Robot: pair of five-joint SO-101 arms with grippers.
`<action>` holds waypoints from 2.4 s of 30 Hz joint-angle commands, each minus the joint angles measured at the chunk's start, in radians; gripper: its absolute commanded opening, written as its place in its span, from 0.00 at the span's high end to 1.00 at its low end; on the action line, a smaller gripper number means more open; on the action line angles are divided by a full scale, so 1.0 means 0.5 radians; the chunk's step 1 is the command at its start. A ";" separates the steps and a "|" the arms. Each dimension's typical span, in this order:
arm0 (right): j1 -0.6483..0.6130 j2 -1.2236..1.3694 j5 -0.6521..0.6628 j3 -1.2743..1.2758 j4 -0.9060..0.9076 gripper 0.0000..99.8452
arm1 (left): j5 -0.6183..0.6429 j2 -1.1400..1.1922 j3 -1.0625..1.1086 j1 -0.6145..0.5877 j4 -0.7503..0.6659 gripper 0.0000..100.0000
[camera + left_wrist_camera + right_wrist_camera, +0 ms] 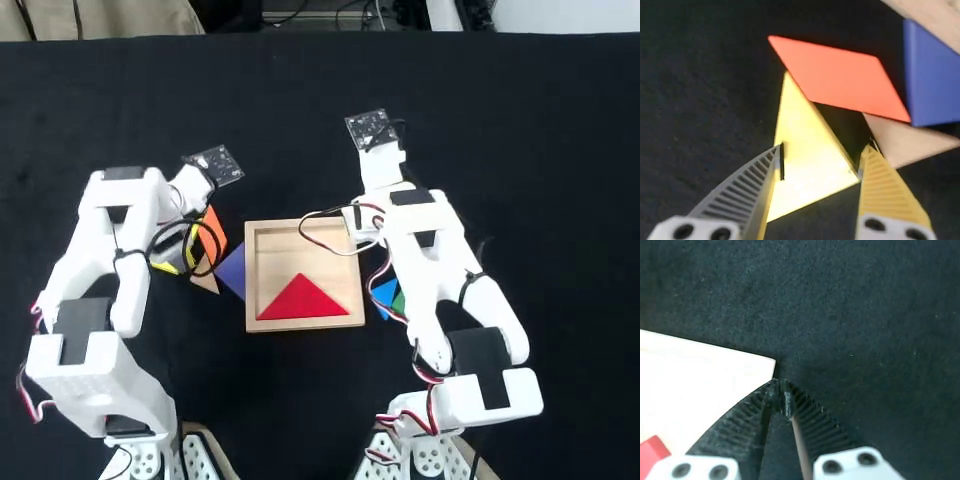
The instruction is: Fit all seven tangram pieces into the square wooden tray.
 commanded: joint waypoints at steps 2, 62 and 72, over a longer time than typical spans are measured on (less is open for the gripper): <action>0.028 -0.005 0.037 -0.011 -0.037 0.99 | -0.258 0.006 -0.373 -0.041 0.276 0.74; 0.021 -0.002 0.040 0.063 -0.181 0.99 | -0.540 0.810 -1.008 -0.084 0.497 0.74; 0.021 -0.005 0.040 0.063 -0.181 0.99 | -0.531 0.810 -1.389 -0.044 1.062 0.93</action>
